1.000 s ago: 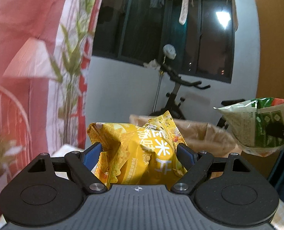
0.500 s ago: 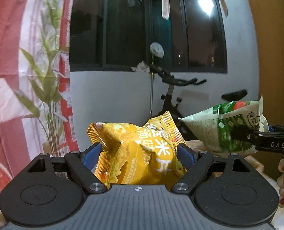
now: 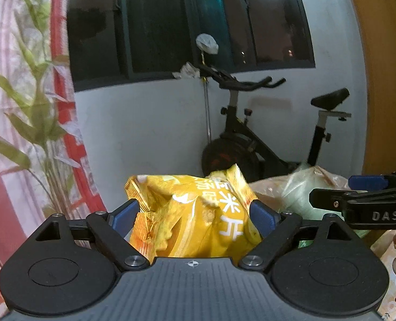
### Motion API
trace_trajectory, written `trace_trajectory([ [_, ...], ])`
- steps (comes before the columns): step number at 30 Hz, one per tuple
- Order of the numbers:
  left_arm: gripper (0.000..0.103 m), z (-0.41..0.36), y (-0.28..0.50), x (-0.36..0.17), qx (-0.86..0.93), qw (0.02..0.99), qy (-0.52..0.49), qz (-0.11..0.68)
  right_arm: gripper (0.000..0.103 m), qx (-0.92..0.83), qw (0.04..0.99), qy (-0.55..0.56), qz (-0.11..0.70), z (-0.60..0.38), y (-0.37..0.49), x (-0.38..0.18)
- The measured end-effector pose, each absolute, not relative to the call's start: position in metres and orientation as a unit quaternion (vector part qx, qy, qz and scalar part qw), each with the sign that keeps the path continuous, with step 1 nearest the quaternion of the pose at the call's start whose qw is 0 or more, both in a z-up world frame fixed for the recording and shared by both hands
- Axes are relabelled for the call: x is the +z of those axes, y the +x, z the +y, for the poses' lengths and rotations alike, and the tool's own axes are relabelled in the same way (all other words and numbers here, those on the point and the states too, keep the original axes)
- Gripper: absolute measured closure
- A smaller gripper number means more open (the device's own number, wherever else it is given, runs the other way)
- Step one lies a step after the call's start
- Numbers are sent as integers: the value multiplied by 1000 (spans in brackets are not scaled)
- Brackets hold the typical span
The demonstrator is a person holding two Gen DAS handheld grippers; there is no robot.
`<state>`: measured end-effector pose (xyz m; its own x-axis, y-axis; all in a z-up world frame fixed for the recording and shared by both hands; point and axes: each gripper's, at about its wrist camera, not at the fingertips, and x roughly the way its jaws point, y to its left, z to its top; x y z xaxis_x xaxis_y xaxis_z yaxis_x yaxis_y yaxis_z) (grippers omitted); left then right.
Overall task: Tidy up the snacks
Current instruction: 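Lift both bags and drop them into the cardboard box, opening both tools, then grasp the orange chip bag with left tool while right tool grasps green corn bag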
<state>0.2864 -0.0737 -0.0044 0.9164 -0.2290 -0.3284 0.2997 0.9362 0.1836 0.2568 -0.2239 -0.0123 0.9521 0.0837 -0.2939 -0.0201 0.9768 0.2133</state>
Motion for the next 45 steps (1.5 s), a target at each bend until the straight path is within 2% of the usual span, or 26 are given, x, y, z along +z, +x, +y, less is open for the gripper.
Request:
trace_trajectory([
  [2, 13, -72, 291, -7, -141, 971, 108, 157, 11, 26, 982, 106, 154, -225, 255, -13],
  [10, 13, -54, 286, -3, -160, 970, 51, 178, 11, 28, 979, 117, 165, -232, 241, -12],
  [22, 13, 21, 222, 23, -112, 977, -17, 180, 11, 70, 976, 127, 163, -235, 183, 11],
  [30, 13, 48, 176, 29, -96, 977, -27, 187, 11, 89, 977, 114, 156, -233, 137, 19],
  [37, 12, 41, 132, -21, -118, 968, -51, 217, 8, 107, 973, 104, 178, -228, 97, -16],
  [45, 12, 10, 107, -108, -149, 934, -87, 312, 8, 75, 967, 79, 231, -209, 65, -78],
])
